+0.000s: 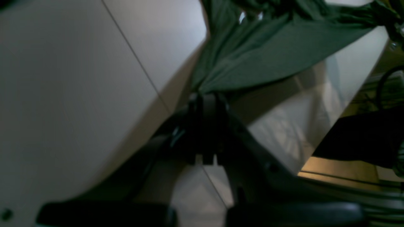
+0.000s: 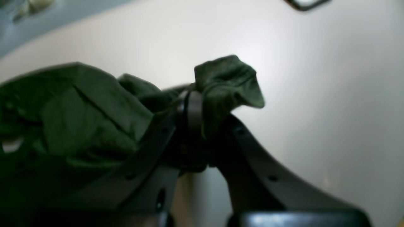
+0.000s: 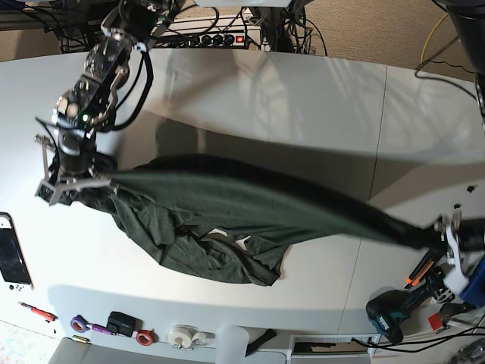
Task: Layout the t-shirt on the table in an organized manner, then fold the t-shirt properly
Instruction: 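Stretch the shirt between both grippers and lay it flat on the table, then release the shirt with the left gripper and reach into its middle, then grasp the bunched fabric in the shirt's middle with the left gripper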
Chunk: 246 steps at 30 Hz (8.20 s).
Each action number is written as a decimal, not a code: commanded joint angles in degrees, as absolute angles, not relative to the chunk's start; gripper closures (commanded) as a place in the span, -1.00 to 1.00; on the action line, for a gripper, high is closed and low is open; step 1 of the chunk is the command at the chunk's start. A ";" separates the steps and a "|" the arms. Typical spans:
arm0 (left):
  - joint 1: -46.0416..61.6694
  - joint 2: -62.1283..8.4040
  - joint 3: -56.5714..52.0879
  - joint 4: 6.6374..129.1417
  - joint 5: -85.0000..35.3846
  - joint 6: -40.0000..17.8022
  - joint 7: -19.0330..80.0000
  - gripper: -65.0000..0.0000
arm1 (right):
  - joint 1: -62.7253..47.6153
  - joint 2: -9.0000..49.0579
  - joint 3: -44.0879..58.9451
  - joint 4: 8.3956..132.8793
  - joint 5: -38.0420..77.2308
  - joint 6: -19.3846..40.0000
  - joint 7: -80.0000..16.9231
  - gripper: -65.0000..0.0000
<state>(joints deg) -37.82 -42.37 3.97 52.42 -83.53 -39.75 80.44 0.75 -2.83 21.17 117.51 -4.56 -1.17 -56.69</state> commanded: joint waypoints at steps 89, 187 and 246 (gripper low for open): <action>-2.44 -34.35 -21.96 55.61 -85.00 -40.00 70.11 1.00 | -15.57 2.98 45.43 127.72 21.43 19.73 -64.99 1.00; -39.94 9.00 20.91 28.14 -43.51 -36.07 25.61 0.19 | -18.09 -5.08 45.39 107.57 33.41 27.44 -64.10 0.18; -38.44 9.00 41.87 36.73 -46.06 -22.74 11.46 1.00 | -18.09 -5.08 45.39 107.57 33.39 27.46 -64.07 0.18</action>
<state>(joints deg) -36.38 7.57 42.00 35.64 -45.50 -21.87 12.88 -17.96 -5.43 45.36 106.98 33.08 27.09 -63.86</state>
